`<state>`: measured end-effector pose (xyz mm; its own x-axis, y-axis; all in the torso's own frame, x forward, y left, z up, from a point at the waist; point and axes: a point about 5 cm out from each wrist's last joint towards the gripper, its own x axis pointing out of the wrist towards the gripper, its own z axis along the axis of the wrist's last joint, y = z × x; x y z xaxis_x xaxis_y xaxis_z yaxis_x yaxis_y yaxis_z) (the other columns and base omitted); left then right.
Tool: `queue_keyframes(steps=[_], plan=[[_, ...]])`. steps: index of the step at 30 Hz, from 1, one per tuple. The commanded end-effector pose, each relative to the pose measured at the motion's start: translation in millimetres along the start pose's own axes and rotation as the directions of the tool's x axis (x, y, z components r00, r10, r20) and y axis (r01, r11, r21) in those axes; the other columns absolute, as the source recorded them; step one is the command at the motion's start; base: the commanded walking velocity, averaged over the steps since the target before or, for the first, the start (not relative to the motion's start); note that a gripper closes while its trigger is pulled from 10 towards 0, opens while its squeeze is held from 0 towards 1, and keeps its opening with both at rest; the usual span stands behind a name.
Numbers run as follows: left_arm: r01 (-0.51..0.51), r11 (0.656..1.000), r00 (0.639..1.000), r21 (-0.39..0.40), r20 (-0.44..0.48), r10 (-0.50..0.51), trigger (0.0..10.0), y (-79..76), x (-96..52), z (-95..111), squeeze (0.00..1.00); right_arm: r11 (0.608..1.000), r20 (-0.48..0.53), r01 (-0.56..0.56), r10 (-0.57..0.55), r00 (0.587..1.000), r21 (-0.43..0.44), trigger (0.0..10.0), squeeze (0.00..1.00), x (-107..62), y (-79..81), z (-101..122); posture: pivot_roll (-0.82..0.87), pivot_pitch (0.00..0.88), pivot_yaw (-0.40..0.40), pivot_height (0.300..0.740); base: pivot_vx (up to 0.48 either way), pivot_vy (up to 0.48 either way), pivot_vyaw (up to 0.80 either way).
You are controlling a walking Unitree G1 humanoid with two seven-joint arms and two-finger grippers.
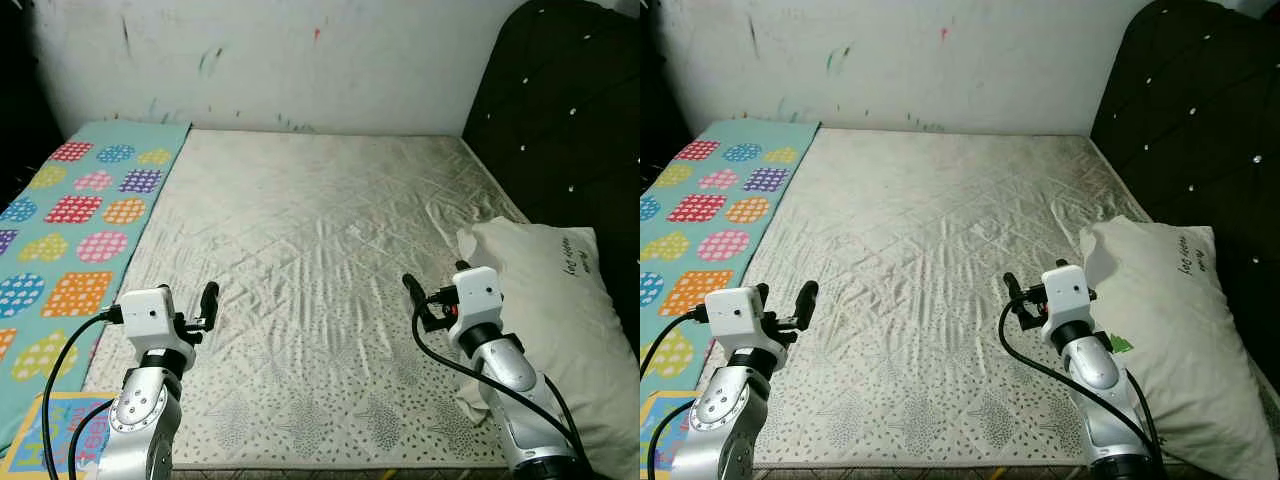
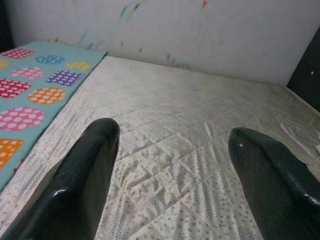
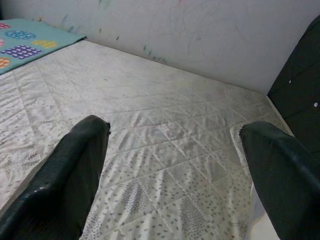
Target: Clean up the room
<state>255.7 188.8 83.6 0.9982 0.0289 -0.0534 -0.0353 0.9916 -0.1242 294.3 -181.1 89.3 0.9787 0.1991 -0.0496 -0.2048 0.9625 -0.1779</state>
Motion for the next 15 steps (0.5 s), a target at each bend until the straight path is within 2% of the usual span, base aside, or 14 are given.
queue_keyframes(steps=[1, 15], plan=[[0.006, 1.000, 1.000, -0.005, 0.014, -0.006, 10.0, -1.6, 2.2, 2.3, 0.00, 1.000, 0.015, -0.005, 0.005, 1.000, -0.013, 10.0, 0.00, 3.3, -0.4, 3.6, -0.08, 0.000, -0.040, 0.740, 0.000, 0.281, 0.00], [0.009, 1.000, 1.000, -0.006, 0.009, -0.009, 10.0, -2.3, 2.7, 1.2, 0.00, 1.000, 0.023, -0.018, 0.019, 1.000, -0.021, 10.0, 0.00, 4.8, 1.6, 4.4, -0.09, 0.000, -0.044, 0.740, 0.000, 0.286, 0.00]])
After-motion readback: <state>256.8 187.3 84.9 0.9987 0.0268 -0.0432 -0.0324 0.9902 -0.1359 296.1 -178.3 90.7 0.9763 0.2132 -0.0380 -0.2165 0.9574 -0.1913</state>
